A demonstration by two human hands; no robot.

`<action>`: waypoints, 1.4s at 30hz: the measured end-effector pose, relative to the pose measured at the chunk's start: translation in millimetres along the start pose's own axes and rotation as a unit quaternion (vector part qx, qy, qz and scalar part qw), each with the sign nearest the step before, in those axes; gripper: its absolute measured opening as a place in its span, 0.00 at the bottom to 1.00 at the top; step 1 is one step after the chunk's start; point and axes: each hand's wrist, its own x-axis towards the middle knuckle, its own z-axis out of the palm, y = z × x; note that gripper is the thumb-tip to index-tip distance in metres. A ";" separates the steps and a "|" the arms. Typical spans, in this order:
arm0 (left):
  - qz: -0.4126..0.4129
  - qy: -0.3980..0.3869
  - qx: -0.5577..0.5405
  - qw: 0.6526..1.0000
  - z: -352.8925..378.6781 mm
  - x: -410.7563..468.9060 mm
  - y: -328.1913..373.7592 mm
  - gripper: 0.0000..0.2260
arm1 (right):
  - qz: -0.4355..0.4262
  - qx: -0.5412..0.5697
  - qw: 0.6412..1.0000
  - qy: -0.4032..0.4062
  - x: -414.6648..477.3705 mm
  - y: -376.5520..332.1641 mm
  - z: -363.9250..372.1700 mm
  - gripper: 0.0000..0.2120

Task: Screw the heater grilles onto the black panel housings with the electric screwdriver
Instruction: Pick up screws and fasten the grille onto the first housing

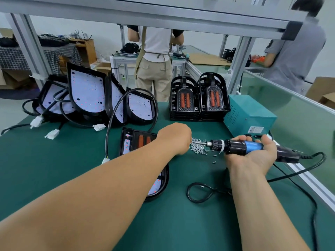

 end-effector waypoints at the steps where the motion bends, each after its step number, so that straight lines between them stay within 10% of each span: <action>1: -0.003 -0.001 0.002 1.000 3.1 2.8 0.0 0.11 | 0.001 0.000 1.000 0.000 0.6 0.0 -0.1 0.10; 14: -0.028 -0.014 0.042 0.999 17.3 9.5 2.6 0.07 | 0.005 -0.006 1.000 -0.007 5.4 -0.1 -2.7 0.09; 19: -0.025 0.001 -0.108 0.994 -5.7 1.3 0.6 0.07 | 0.002 -0.006 1.000 -0.012 5.4 -1.2 -2.9 0.10; 24: -0.077 0.001 -0.531 0.844 -26.3 -22.7 -11.1 0.10 | 0.004 -0.012 1.000 -0.027 5.5 -0.1 -2.2 0.10; 29: -0.097 -0.041 -0.686 0.720 -25.1 -51.0 -25.0 0.07 | 0.010 -0.002 0.999 -0.031 3.1 1.7 -2.1 0.10; 42: -0.082 -0.104 -0.698 0.704 -23.3 -72.8 -20.3 0.11 | 0.020 -0.024 0.998 -0.055 -4.3 9.9 -1.8 0.09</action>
